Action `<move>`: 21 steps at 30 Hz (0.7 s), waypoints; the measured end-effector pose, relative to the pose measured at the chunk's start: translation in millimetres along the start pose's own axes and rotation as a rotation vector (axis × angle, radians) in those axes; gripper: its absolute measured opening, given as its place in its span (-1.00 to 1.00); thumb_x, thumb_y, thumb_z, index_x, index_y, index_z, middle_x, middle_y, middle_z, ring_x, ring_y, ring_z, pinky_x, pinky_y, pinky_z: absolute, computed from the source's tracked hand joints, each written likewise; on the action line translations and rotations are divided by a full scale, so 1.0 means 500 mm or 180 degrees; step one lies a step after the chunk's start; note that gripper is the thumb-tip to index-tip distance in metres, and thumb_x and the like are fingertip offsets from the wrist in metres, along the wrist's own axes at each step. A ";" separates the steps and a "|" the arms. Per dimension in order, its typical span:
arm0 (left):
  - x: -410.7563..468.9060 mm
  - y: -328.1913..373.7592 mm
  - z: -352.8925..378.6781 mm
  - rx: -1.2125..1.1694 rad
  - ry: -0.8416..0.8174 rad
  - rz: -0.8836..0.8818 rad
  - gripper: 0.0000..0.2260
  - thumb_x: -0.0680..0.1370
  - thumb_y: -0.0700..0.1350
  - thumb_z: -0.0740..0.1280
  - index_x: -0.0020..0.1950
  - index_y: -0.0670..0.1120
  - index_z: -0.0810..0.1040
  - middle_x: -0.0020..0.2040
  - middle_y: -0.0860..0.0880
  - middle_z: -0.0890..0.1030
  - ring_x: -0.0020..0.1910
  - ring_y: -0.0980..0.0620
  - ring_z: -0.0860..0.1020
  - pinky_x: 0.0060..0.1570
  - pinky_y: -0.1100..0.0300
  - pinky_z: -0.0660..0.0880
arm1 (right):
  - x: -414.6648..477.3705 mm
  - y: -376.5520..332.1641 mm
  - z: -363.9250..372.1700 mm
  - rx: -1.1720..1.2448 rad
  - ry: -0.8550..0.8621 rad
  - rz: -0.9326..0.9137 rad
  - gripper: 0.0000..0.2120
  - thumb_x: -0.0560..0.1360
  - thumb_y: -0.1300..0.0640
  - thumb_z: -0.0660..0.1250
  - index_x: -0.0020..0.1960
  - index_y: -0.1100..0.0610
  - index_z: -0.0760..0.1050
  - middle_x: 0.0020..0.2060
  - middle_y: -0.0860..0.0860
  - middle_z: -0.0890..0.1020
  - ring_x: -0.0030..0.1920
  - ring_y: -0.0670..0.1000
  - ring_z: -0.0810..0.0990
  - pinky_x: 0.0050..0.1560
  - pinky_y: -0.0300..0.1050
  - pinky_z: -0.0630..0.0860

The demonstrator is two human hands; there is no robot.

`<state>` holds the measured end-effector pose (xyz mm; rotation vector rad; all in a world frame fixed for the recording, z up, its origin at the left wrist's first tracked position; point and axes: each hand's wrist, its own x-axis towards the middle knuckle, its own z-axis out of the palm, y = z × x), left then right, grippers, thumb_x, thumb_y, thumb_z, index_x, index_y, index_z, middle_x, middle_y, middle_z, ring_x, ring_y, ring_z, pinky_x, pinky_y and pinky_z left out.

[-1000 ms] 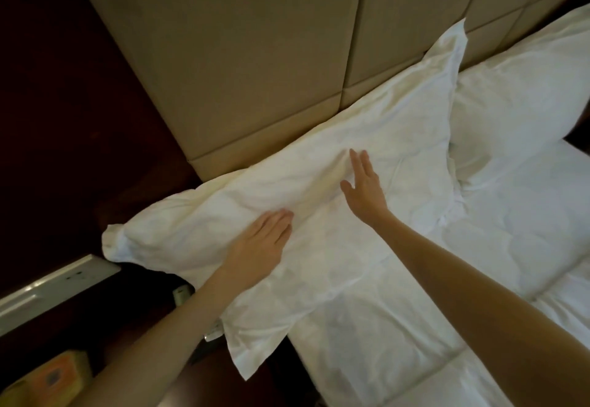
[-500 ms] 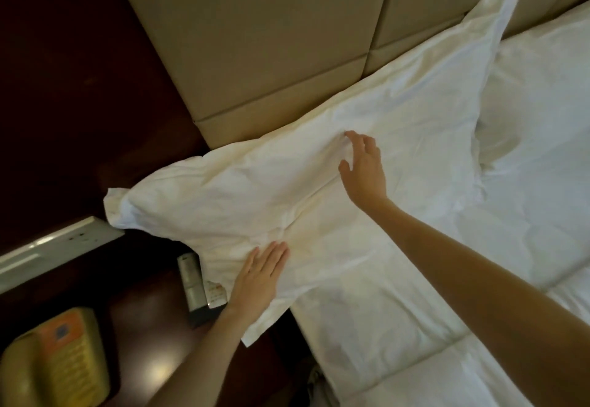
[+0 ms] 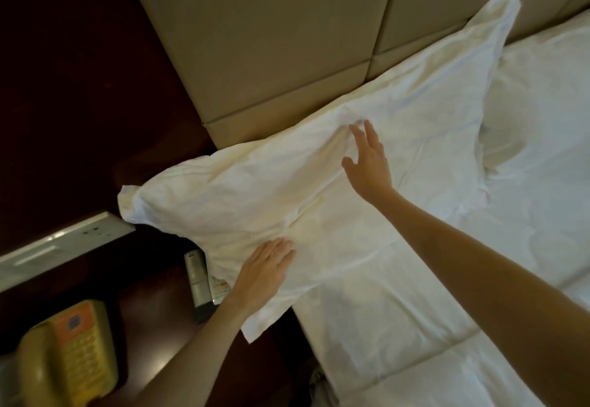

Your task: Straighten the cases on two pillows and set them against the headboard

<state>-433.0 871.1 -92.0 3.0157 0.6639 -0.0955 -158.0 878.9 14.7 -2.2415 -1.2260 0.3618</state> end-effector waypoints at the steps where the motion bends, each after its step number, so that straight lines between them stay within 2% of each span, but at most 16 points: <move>1: 0.032 -0.001 -0.020 0.0138 0.0155 0.0142 -0.56 0.42 -0.24 0.34 0.31 -0.13 0.51 0.35 -0.11 0.52 0.34 -0.13 0.47 0.35 -0.04 0.36 | -0.003 0.007 -0.006 0.0005 0.0015 0.0072 -0.43 0.55 0.14 0.22 0.52 0.00 0.12 0.58 0.03 0.02 0.53 0.15 0.14 0.42 0.12 0.26; 4: 0.131 -0.013 -0.090 0.0666 0.0276 0.0224 -0.48 0.47 -0.14 0.20 0.46 -0.08 0.35 0.49 -0.11 0.35 0.45 -0.12 0.34 0.41 -0.09 0.26 | -0.013 0.041 -0.024 -0.0112 -0.0063 0.0250 -0.40 0.55 0.13 0.20 0.54 0.06 0.08 0.58 0.05 0.05 0.53 0.14 0.13 0.44 0.11 0.22; 6: 0.170 -0.048 -0.129 0.1105 0.0224 0.0093 -0.47 0.51 -0.10 0.09 0.51 -0.04 0.26 0.52 -0.07 0.27 0.48 -0.05 0.28 0.45 -0.02 0.20 | -0.026 0.065 -0.024 -0.0198 -0.0271 0.0418 -0.38 0.55 0.12 0.20 0.55 0.11 0.06 0.57 0.06 0.06 0.53 0.15 0.14 0.43 0.10 0.22; 9: 0.202 -0.102 -0.177 0.1830 0.0230 0.0119 -0.47 0.58 -0.15 -0.10 0.58 -0.05 -0.05 0.59 -0.02 -0.03 0.56 -0.01 0.02 0.49 0.04 -0.12 | -0.076 0.107 -0.011 -0.0408 -0.0885 0.0799 -0.35 0.54 0.11 0.22 0.55 0.13 0.03 0.58 0.07 0.02 0.51 0.16 0.18 0.40 0.13 0.26; 10: 0.209 -0.118 -0.196 0.1953 0.0456 0.0094 -0.47 0.58 -0.18 -0.12 0.58 -0.04 -0.08 0.59 -0.03 -0.06 0.56 -0.02 0.01 0.49 0.00 -0.11 | -0.099 0.119 0.003 -0.0471 -0.1178 0.0849 -0.35 0.54 0.11 0.23 0.55 0.14 0.04 0.57 0.07 0.02 0.49 0.17 0.21 0.40 0.14 0.28; 13: 0.249 -0.123 -0.274 0.1999 0.1102 0.0073 -0.48 0.58 -0.30 -0.13 0.56 -0.11 0.05 0.57 -0.12 0.09 0.54 -0.10 0.14 0.47 -0.06 0.11 | -0.153 0.146 0.021 -0.0311 -0.1796 0.1027 -0.39 0.54 0.11 0.23 0.52 0.20 0.09 0.53 0.12 0.12 0.44 0.18 0.30 0.39 0.15 0.30; 16: 0.288 -0.096 -0.332 0.1606 0.1360 0.0480 -0.45 0.56 -0.37 -0.26 0.48 -0.22 0.24 0.53 -0.22 0.22 0.49 -0.16 0.26 0.44 -0.06 0.21 | -0.180 0.156 -0.003 -0.0139 -0.1845 0.1289 -0.38 0.56 0.11 0.20 0.54 0.20 0.06 0.52 0.13 0.17 0.47 0.17 0.26 0.42 0.12 0.26; 18: 0.321 -0.057 -0.359 0.1275 0.1333 0.0747 -0.51 0.55 -0.37 -0.12 0.41 -0.25 0.35 0.49 -0.24 0.30 0.44 -0.19 0.35 0.40 -0.06 0.28 | -0.197 0.168 -0.048 -0.0029 -0.1513 0.1361 -0.39 0.56 0.11 0.19 0.54 0.20 0.06 0.53 0.12 0.18 0.50 0.15 0.22 0.45 0.09 0.23; 21: 0.353 0.023 -0.363 0.0743 0.1041 0.0460 -0.63 0.54 -0.31 0.23 0.36 -0.26 0.44 0.43 -0.24 0.40 0.31 -0.23 0.47 0.33 -0.05 0.36 | -0.229 0.199 -0.112 0.0226 -0.0897 0.1648 -0.44 0.57 0.11 0.19 0.52 0.19 0.14 0.50 0.13 0.27 0.47 0.14 0.27 0.43 0.02 0.26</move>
